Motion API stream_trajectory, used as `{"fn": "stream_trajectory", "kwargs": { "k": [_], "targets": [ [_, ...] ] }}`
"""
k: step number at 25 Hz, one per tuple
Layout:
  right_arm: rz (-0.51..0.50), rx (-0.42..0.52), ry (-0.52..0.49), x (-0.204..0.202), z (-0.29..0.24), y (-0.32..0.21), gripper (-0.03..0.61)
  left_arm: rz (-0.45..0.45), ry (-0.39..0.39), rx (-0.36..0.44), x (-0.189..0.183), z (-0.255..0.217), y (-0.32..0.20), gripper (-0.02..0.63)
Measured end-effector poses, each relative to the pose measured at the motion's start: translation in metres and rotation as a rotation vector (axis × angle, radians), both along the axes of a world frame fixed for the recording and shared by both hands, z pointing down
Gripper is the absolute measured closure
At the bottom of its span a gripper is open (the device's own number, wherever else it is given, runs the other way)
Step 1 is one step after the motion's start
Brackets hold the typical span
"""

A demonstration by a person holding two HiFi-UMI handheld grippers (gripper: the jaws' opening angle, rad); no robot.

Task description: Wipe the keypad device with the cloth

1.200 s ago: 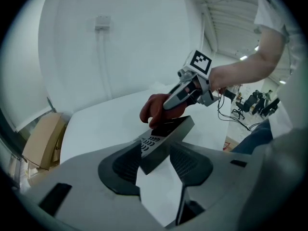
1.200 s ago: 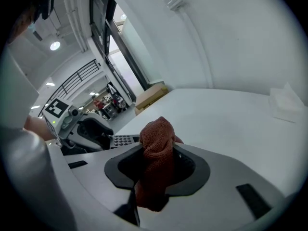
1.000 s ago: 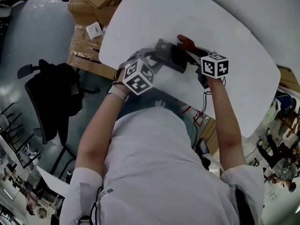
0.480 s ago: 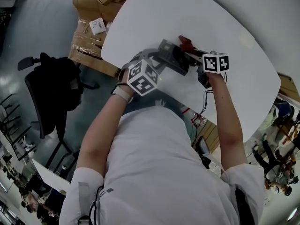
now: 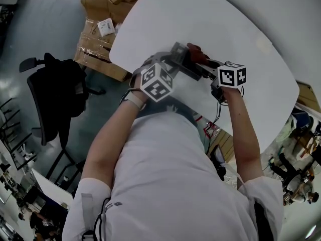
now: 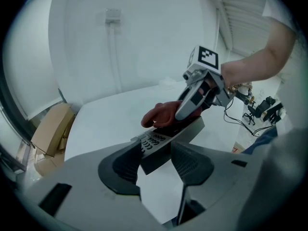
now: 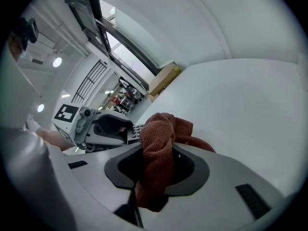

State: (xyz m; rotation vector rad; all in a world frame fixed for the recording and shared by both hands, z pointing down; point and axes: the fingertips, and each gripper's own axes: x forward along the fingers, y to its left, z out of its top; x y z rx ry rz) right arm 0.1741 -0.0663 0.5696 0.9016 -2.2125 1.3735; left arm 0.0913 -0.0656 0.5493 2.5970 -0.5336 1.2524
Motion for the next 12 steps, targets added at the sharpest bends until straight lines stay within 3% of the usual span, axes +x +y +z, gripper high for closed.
{"fn": "stream_trajectory", "kwargs": {
  "k": [12],
  "targets": [
    [-0.090, 0.060, 0.038, -0.028, -0.029, 0.019, 0.463, 0.011, 0.016, 0.003, -0.002, 0.001, -0.002, 0.431]
  ]
}}
